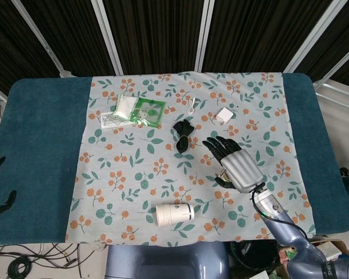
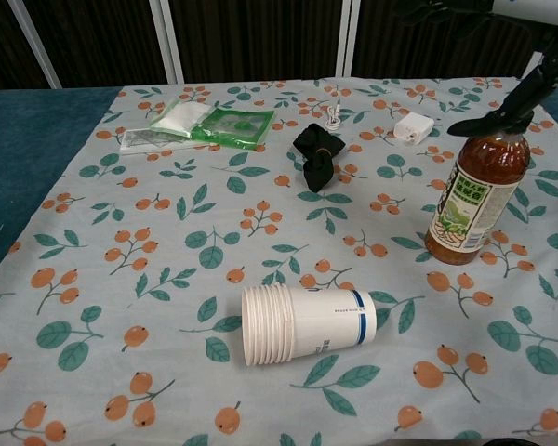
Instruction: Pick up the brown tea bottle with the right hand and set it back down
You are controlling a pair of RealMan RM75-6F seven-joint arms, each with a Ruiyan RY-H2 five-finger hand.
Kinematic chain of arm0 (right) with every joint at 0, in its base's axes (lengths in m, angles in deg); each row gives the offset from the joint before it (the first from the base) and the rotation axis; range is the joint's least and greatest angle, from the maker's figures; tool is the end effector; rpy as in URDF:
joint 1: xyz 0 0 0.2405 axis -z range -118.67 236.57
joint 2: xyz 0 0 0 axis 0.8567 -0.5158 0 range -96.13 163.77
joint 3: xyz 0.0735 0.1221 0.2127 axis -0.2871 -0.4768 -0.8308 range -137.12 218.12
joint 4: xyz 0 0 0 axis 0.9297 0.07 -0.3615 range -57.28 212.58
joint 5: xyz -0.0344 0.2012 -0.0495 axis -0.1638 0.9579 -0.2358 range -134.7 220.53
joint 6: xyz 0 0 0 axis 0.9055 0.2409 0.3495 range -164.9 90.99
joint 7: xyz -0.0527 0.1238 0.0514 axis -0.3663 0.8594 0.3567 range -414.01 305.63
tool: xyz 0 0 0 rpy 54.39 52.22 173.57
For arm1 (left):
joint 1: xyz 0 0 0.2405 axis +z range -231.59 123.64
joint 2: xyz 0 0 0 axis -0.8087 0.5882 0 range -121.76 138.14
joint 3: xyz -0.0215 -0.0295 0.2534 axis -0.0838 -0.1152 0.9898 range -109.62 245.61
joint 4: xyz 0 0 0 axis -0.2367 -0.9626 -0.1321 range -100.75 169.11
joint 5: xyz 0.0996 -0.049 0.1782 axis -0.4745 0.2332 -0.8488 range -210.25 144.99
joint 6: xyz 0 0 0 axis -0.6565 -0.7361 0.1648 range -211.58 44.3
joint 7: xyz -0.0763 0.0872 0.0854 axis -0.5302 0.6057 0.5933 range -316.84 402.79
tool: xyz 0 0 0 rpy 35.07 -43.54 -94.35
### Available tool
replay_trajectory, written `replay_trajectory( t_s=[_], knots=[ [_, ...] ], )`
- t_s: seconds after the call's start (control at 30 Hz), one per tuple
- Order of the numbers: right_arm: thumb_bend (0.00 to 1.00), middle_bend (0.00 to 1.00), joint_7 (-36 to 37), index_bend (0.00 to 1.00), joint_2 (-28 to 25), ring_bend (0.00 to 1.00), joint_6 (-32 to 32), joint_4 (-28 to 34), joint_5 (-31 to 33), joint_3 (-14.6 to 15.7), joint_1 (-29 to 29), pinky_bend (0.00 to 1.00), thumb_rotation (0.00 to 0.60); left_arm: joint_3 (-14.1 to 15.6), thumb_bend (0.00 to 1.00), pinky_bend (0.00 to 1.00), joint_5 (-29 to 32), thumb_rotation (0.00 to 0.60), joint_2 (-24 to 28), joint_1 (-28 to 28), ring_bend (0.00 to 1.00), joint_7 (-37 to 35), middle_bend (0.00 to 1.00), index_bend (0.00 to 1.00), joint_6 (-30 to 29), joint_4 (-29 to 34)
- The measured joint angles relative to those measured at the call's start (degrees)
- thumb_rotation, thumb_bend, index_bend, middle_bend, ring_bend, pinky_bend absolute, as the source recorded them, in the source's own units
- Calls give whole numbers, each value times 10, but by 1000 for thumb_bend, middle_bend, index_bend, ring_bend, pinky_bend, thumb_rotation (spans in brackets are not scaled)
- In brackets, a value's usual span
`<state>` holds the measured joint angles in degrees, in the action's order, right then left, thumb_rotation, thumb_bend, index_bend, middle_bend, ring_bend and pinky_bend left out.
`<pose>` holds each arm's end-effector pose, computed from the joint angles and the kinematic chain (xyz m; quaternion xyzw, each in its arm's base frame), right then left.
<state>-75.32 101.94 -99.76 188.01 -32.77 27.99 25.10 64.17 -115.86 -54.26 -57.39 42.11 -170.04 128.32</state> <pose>-0.1193 -0.2962 0.0919 0.7341 -0.3073 0.4438 0.4119 -0.3150 0.1761 0.1735 -0.5636 -0.3982 -0.3919 0.6085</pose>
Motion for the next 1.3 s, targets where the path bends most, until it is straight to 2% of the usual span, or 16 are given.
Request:
replay_trajectory(
  t_s=[0.97, 1.17, 1.3],
  knots=[
    [127, 51, 1, 0, -1, 67, -22, -3, 6, 6, 0, 139, 600, 0, 372, 0, 0, 600, 1, 0, 0, -1, 0, 24, 0, 1],
    [127, 52, 12, 0, -10, 67, -25, 0, 1, 9, 5, 139, 600, 1, 372, 0, 0, 600, 2, 1, 0, 1, 0, 22, 0, 3],
    [126, 51, 45, 0, -17, 67, -33, 3, -2, 10, 14, 139, 600, 1, 372, 0, 1, 600, 2, 1, 0, -1, 0, 22, 0, 3]
  ],
)
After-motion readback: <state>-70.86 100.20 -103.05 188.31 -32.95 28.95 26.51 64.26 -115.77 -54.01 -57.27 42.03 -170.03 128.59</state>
